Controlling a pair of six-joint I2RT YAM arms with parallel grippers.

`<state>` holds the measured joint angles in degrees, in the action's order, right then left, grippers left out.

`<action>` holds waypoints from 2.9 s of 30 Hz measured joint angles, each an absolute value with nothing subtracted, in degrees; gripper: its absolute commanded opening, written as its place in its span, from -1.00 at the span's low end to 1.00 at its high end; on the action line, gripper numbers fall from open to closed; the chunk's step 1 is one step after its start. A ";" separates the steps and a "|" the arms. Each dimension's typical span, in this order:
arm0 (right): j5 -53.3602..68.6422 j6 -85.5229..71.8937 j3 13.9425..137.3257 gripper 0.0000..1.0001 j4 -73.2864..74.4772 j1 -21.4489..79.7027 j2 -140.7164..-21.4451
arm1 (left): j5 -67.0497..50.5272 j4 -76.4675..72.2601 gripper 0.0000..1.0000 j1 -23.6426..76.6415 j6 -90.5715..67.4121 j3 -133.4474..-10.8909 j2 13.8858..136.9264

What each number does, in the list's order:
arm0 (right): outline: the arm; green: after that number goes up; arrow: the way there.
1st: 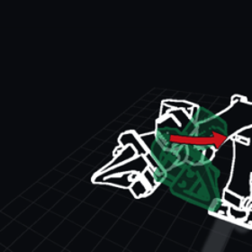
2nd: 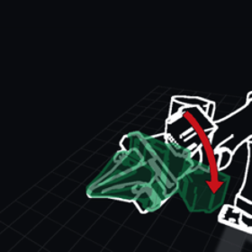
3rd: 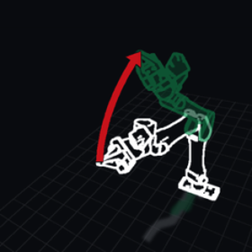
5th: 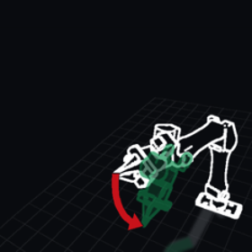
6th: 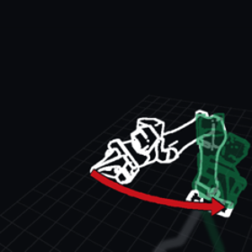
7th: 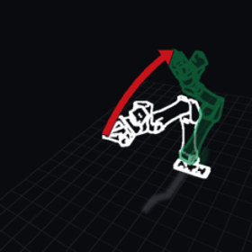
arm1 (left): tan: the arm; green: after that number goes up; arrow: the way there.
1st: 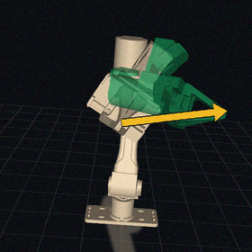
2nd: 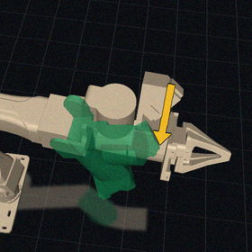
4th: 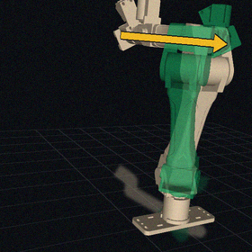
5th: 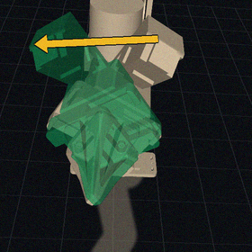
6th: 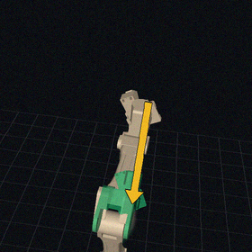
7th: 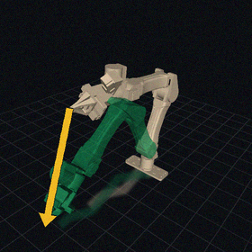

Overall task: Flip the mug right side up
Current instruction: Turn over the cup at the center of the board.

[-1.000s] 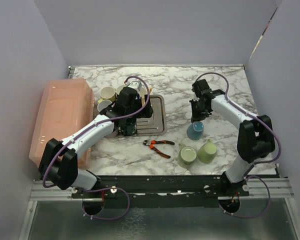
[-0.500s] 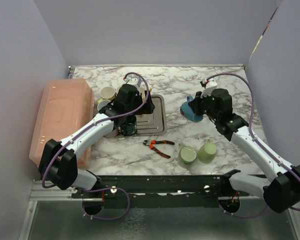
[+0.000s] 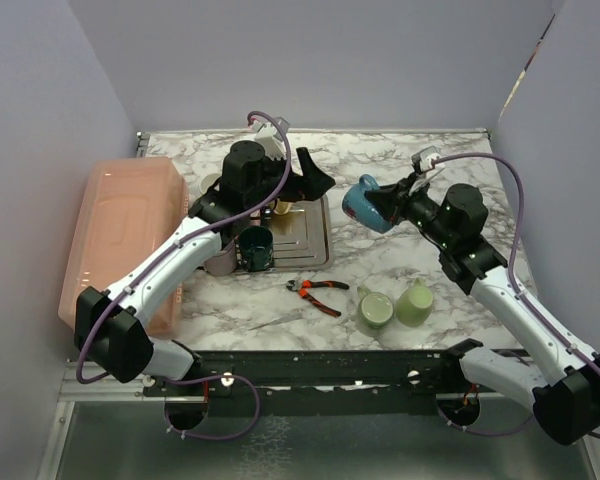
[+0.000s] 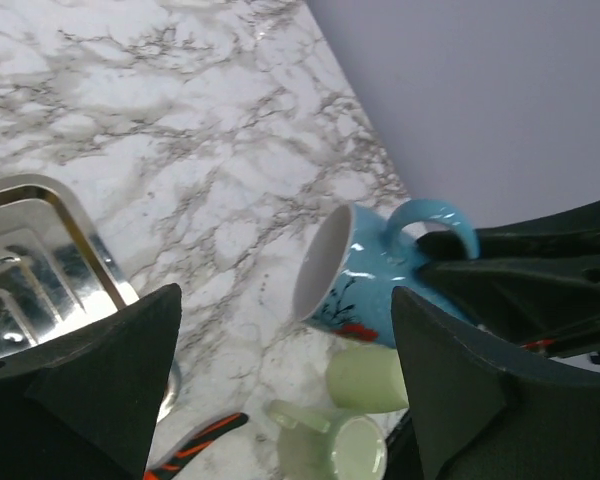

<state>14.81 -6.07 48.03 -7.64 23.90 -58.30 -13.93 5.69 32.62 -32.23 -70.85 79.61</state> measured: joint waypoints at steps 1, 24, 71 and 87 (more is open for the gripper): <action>15.86 -6.09 47.68 -0.99 -8.49 23.90 -58.26 | -14.37 5.15 0.71 32.62 -33.39 -71.18 79.61; -10.35 18.09 46.70 -0.99 -18.92 45.17 -72.44 | -17.50 10.00 0.32 32.60 -51.62 -77.28 93.08; -30.20 32.77 47.53 -0.99 -31.97 52.90 -87.50 | -15.84 18.50 -1.00 32.36 -46.68 -82.00 98.80; -27.75 28.91 46.11 0.09 -30.33 53.25 -84.31 | -14.06 19.92 -1.00 32.64 -43.42 -83.15 98.83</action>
<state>-27.75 28.91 46.11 -30.33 53.25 -84.31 -14.06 19.92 32.64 -43.42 -83.15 98.83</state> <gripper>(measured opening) 0.534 0.235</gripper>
